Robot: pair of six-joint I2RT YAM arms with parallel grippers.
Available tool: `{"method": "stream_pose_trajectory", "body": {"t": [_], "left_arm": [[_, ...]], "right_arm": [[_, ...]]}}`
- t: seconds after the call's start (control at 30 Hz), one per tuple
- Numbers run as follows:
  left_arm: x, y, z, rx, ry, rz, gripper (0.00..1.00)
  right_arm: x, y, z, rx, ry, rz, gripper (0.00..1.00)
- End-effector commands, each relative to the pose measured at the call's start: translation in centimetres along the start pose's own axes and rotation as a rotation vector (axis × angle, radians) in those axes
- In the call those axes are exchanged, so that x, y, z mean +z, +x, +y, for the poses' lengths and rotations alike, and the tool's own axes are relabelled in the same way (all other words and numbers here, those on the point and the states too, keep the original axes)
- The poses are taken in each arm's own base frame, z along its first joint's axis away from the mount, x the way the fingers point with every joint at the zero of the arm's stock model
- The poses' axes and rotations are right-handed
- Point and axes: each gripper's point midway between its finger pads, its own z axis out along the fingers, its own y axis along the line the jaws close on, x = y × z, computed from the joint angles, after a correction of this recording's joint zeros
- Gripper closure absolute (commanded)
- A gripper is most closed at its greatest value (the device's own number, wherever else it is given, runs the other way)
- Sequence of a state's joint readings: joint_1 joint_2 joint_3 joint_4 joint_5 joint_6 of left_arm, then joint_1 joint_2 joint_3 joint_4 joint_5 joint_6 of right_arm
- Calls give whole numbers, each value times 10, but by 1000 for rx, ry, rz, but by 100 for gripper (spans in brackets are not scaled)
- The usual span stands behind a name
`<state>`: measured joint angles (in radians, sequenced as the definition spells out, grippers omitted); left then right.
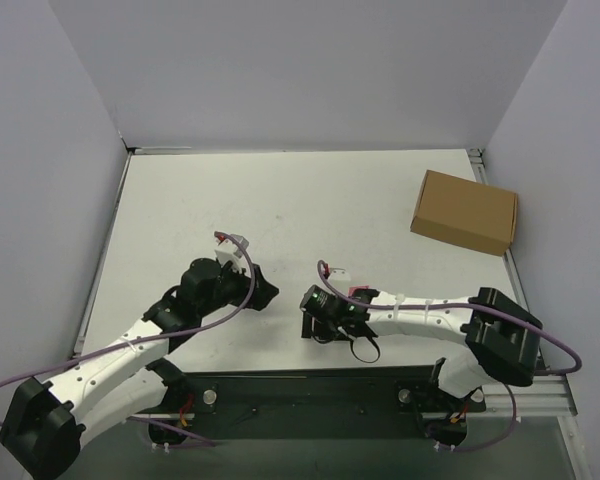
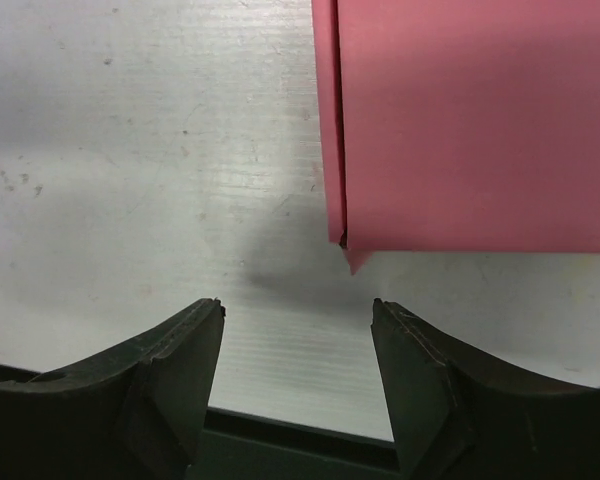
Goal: Fold the paper box
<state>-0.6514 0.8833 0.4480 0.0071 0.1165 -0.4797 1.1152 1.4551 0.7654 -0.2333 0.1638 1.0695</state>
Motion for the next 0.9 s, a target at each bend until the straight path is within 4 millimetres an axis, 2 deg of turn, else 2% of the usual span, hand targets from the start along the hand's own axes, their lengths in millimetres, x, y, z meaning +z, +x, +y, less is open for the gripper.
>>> {"method": "stream_pose_trajectory", "body": {"t": [0.0, 0.2, 0.4, 0.43, 0.5, 0.67, 0.8, 0.87], "left_arm": [[-11, -12, -9, -1, 18, 20, 21], [-25, -38, -15, 19, 14, -10, 21], [-35, -56, -11, 47, -11, -32, 20], [-36, -55, -9, 47, -20, -23, 20], [-38, -59, -6, 55, -28, -29, 20], [-43, -66, 0, 61, -40, -36, 20], [-45, -71, 8, 64, -62, -40, 20], [-46, -73, 14, 60, -75, -44, 20]], "right_arm": [[10, 7, -9, 7, 55, 68, 38], [25, -4, -41, 41, 123, 66, 40], [41, -59, -73, 137, 175, -1, 43], [45, -72, -87, 158, 202, -14, 43], [47, -89, -98, 185, 218, -36, 44], [51, -130, -146, 250, 294, -74, 44], [51, -152, -154, 212, 284, -82, 44], [41, -171, -141, 165, 244, -118, 41]]}}
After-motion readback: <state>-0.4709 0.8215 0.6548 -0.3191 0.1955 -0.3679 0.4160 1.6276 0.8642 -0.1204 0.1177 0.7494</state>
